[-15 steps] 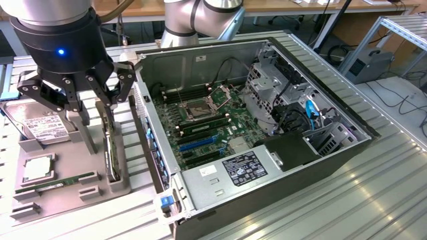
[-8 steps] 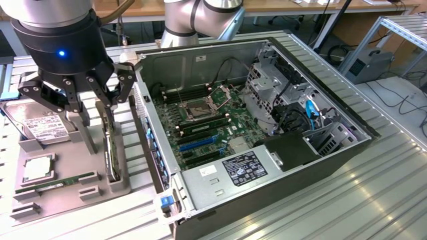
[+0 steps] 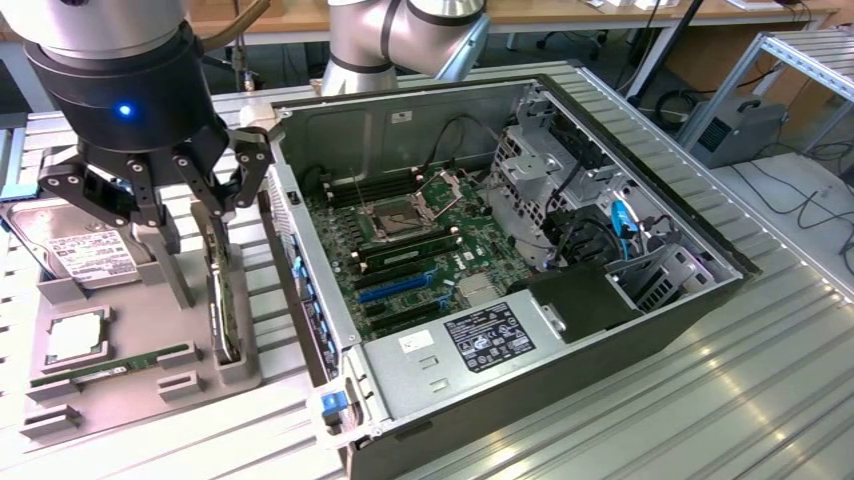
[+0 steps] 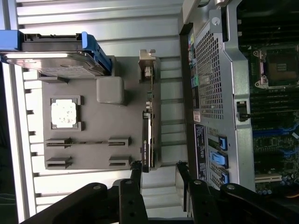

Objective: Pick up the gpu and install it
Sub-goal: 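Pick up the gpu and move the gpu toward the slot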

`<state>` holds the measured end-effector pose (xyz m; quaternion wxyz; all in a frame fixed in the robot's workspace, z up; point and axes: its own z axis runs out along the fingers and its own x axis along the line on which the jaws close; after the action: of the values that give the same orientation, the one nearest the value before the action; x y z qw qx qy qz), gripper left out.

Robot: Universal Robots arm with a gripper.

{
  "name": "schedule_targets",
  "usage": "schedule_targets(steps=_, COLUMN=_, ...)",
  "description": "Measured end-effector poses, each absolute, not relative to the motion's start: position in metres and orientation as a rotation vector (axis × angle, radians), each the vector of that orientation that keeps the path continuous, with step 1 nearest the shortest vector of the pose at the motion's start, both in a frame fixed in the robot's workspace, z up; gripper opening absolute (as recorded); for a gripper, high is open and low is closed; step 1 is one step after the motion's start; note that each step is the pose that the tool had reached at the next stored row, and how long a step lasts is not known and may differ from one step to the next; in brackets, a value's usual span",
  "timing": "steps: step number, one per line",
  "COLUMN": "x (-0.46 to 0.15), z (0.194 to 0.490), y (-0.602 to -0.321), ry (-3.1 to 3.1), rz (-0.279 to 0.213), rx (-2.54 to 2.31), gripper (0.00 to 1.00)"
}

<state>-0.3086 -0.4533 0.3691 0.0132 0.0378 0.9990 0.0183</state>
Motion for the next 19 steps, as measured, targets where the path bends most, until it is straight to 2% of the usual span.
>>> schedule_targets(steps=19, x=-0.3086, z=0.3647, y=-0.4533, ry=3.112, rz=0.057, rx=0.118, gripper=0.42)
